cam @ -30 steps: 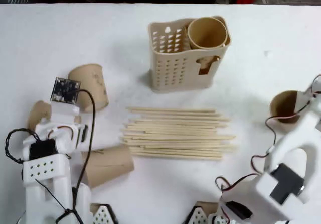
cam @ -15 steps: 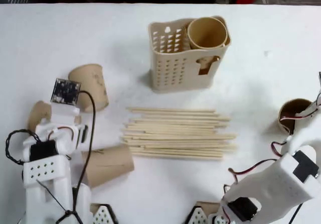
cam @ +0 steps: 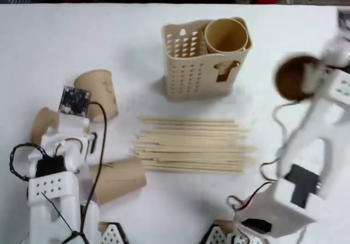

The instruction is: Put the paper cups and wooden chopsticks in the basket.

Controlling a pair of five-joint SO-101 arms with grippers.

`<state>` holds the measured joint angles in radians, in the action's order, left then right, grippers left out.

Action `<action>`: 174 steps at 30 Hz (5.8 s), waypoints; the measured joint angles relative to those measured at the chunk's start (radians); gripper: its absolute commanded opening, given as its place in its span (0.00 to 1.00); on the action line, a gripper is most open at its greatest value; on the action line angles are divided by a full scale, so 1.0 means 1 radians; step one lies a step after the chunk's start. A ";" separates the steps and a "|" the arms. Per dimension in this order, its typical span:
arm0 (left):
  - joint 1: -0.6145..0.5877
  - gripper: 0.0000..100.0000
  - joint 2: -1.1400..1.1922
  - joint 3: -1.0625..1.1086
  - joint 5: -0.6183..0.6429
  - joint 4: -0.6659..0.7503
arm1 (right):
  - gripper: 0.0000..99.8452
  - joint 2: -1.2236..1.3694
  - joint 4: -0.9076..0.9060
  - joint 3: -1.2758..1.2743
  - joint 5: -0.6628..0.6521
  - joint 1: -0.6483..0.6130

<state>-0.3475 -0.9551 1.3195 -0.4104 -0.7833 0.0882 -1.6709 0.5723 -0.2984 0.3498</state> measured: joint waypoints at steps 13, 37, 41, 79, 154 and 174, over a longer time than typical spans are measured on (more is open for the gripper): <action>0.000 0.23 0.000 0.006 -0.002 0.008 | 0.02 0.219 0.025 0.439 0.184 -0.413; 0.000 0.23 -0.002 0.011 -0.002 0.009 | 0.06 0.305 0.051 0.451 0.221 -0.354; 0.000 0.23 -0.002 0.011 -0.002 0.009 | 0.22 0.305 0.052 0.445 0.221 -0.356; -0.114 0.23 0.040 -0.841 0.025 -0.638 | 0.02 0.026 -0.043 0.023 0.041 -0.221; 0.296 0.02 0.606 -0.859 -0.101 -0.844 | 0.02 -1.350 0.726 -2.128 -0.330 -0.281; 0.425 0.02 0.359 -1.498 -0.026 -0.996 | 0.02 -1.352 0.726 -2.137 -0.328 -0.279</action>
<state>0.0775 -0.5961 -0.1780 -0.4365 -1.7791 -1.2635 -0.9452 -1.5650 -0.6268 0.0706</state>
